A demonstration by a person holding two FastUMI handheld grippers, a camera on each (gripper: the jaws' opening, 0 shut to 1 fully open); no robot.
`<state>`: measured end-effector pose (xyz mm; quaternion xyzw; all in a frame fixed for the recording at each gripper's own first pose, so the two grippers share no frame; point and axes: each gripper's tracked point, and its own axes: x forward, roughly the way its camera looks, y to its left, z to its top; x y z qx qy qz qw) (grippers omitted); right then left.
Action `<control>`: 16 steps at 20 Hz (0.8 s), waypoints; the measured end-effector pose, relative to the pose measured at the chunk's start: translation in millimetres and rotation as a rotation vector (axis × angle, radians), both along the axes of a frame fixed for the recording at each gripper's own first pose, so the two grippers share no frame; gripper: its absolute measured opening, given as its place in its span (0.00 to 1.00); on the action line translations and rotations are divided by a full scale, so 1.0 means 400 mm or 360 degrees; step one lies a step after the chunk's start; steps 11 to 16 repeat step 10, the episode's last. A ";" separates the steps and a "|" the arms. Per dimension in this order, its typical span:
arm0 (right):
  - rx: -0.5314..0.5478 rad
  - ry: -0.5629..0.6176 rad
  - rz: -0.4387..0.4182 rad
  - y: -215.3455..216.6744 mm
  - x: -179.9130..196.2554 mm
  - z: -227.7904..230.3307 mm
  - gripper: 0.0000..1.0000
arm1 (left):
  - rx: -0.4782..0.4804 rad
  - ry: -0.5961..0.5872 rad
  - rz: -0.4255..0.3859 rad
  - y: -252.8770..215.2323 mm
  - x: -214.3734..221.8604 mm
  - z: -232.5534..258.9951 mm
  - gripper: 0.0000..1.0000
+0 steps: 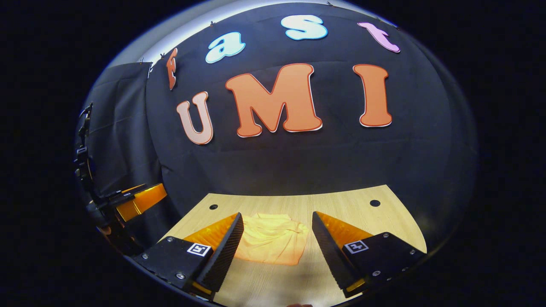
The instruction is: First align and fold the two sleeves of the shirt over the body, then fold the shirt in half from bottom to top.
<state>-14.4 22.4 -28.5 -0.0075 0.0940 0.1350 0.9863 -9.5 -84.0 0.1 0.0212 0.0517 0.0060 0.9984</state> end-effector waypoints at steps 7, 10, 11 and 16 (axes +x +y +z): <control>0.0034 -0.0045 -0.0053 0.011 -0.034 0.020 0.98 | 0.0014 -0.0048 -0.0033 0.028 -0.005 0.046 0.96; 0.0039 -0.0070 -0.0058 0.038 -0.046 0.027 0.98 | 0.0009 -0.0059 -0.0048 0.049 -0.011 0.060 0.97; 0.0039 -0.0070 -0.0058 0.038 -0.046 0.027 0.98 | 0.0009 -0.0059 -0.0048 0.049 -0.011 0.060 0.97; 0.0039 -0.0070 -0.0058 0.038 -0.046 0.027 0.98 | 0.0009 -0.0059 -0.0048 0.049 -0.011 0.060 0.97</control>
